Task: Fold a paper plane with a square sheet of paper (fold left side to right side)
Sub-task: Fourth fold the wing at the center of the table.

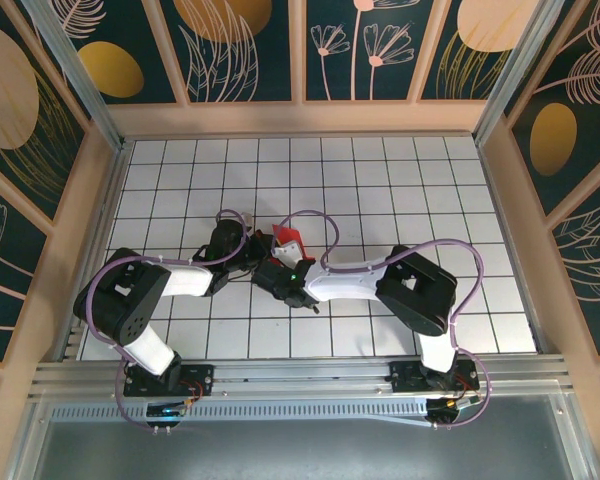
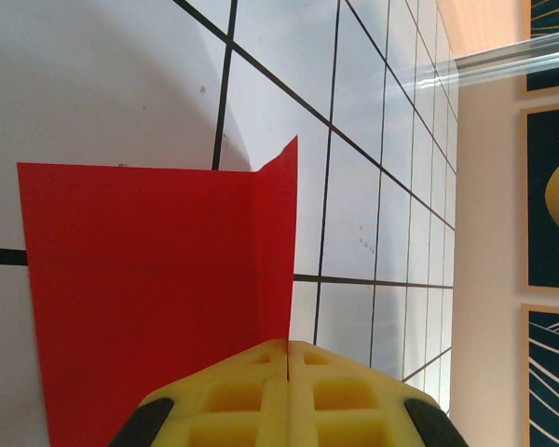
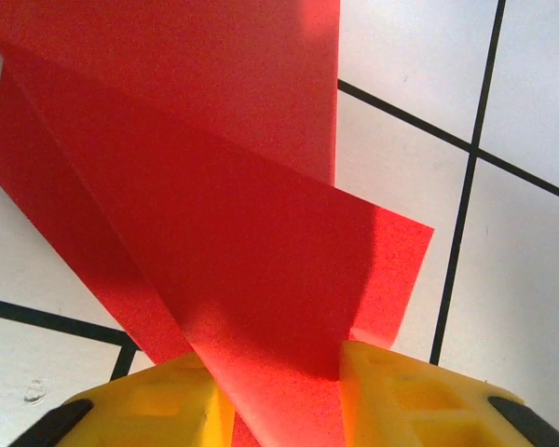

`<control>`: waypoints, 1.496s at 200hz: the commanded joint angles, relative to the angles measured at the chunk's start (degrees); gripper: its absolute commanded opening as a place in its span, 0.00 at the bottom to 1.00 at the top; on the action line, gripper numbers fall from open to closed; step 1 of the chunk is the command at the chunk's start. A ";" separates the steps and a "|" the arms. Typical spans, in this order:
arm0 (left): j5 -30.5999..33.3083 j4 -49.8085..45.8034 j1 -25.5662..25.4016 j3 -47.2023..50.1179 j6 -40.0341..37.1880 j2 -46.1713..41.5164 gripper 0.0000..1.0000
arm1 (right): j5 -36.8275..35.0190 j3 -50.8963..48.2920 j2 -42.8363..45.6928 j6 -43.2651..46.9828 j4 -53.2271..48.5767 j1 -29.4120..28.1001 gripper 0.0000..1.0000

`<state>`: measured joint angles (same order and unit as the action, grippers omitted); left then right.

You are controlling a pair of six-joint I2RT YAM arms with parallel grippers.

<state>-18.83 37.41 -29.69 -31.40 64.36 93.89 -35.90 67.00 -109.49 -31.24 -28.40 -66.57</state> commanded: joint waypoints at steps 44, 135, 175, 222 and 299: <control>0.28 -0.49 -0.37 -0.95 -0.55 -0.35 0.01 | -1.82 -1.00 -1.00 -0.13 0.98 0.30 0.20; 1.64 -5.30 2.08 0.98 -3.66 -6.05 0.42 | -0.25 -2.05 -1.74 -0.84 0.65 0.30 0.00; 0.55 -11.66 9.62 4.15 -7.70 -14.60 0.53 | 2.43 -2.64 0.38 -0.02 1.27 0.85 0.00; -1.94 -19.90 13.85 4.94 -15.46 -22.18 0.57 | 19.18 -6.38 5.60 3.74 6.15 5.03 0.00; -12.59 -16.90 13.64 6.91 -18.43 -19.63 0.47 | 41.81 -14.53 12.75 6.02 17.79 11.93 0.00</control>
<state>-25.89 19.11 -16.12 -25.52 47.13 72.88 -3.81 54.50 -99.07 -26.65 -15.46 -56.23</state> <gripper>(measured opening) 0.482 0.049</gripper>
